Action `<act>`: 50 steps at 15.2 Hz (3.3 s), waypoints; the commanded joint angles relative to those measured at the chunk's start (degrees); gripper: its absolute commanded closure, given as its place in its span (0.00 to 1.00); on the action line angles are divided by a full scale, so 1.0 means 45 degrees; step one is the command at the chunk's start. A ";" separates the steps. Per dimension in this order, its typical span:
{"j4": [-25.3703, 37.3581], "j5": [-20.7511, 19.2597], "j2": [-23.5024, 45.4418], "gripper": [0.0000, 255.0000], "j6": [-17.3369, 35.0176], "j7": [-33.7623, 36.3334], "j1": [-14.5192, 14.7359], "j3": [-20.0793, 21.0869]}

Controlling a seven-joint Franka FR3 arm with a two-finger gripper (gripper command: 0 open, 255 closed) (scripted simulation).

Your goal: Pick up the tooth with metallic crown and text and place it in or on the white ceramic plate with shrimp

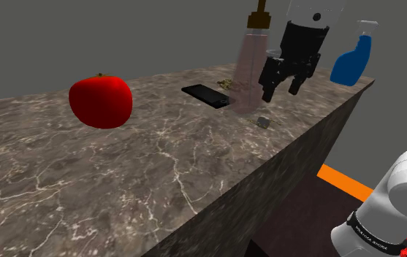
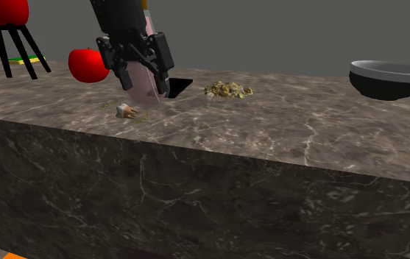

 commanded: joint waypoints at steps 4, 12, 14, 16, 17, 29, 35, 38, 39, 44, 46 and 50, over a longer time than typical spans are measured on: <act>-0.0059 0.0003 -0.0002 0.00 0.0060 -0.0003 0.0001 0.0006; -0.0057 0.0003 -0.0002 1.00 0.0058 -0.0003 0.0001 0.0005; -0.0057 0.0003 -0.0002 1.00 0.0058 -0.0003 0.0001 0.0005; -0.0057 0.0003 -0.0002 1.00 0.0058 -0.0003 0.0001 0.0005; -0.0057 0.0003 -0.0002 0.00 0.0058 -0.0003 0.0001 0.0005; 0.1988 0.1449 0.2493 0.00 -0.1956 0.9760 -0.2911 0.3720; 0.1637 0.1513 0.2373 0.00 -0.1716 0.9705 -0.2861 0.3714; 0.1639 0.1513 0.2374 0.00 -0.1718 0.9706 -0.2861 0.3715; 0.1639 0.1513 0.2374 1.00 -0.1718 0.9706 -0.2861 0.3715; 0.1626 0.1505 0.2407 1.00 -0.1674 0.9714 -0.2873 0.3739; 0.1560 0.1525 0.2370 1.00 -0.1642 0.9708 -0.2855 0.3736; 0.2024 0.1451 0.2448 1.00 -0.2040 0.9734 -0.2895 0.3666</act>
